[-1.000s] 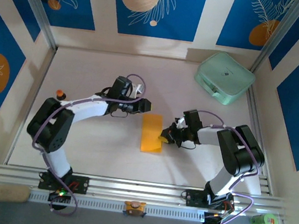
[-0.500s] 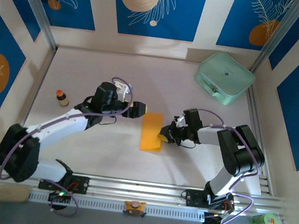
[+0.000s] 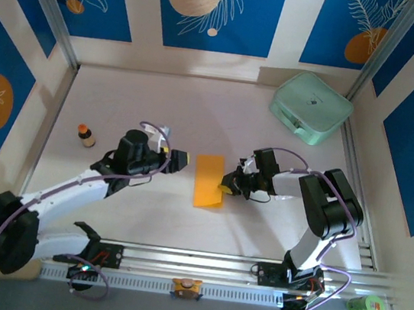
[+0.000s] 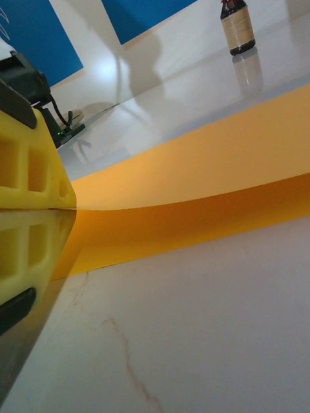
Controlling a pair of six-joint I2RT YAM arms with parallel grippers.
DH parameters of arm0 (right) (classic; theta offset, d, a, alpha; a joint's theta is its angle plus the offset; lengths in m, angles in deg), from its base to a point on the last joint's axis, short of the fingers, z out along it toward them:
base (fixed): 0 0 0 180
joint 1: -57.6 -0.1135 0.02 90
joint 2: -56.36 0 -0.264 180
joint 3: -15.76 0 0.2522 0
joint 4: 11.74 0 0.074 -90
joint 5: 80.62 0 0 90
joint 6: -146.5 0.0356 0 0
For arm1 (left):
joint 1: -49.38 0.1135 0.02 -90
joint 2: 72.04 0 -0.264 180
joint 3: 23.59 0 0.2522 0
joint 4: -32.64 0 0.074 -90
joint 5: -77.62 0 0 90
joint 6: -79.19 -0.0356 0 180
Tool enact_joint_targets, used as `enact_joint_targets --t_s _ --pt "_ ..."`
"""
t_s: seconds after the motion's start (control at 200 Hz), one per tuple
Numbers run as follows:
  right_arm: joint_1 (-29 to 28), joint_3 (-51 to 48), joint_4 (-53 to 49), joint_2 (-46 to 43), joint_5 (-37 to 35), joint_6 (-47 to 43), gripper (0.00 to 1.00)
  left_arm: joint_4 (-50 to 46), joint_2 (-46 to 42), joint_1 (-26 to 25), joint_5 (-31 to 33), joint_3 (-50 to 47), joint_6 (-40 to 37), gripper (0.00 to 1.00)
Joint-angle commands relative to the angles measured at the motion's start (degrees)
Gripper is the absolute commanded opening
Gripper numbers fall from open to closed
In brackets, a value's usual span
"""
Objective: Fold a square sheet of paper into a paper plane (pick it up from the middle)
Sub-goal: Fold the triangle a second time at the center of the table.
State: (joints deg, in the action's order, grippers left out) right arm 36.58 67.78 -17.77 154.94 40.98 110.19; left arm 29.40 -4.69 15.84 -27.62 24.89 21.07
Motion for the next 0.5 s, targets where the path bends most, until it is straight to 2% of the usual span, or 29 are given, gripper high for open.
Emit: enact_joint_targets --t_s 0.0,0.17,0.495 --pt "0.27 1.11 -1.23 0.39 1.67 -0.77 0.05 -3.08 3.06 -7.37 0.51 1.21 -3.24 0.65" --pt "0.27 0.84 -1.37 -0.32 1.2 0.0 0.04 -14.11 11.33 -19.58 10.05 8.49 -11.9 0.58" --pt "0.27 0.62 -1.89 -0.83 0.99 0.58 0.03 -22.64 25.19 -30.87 20.08 20.58 -21.1 0.58"
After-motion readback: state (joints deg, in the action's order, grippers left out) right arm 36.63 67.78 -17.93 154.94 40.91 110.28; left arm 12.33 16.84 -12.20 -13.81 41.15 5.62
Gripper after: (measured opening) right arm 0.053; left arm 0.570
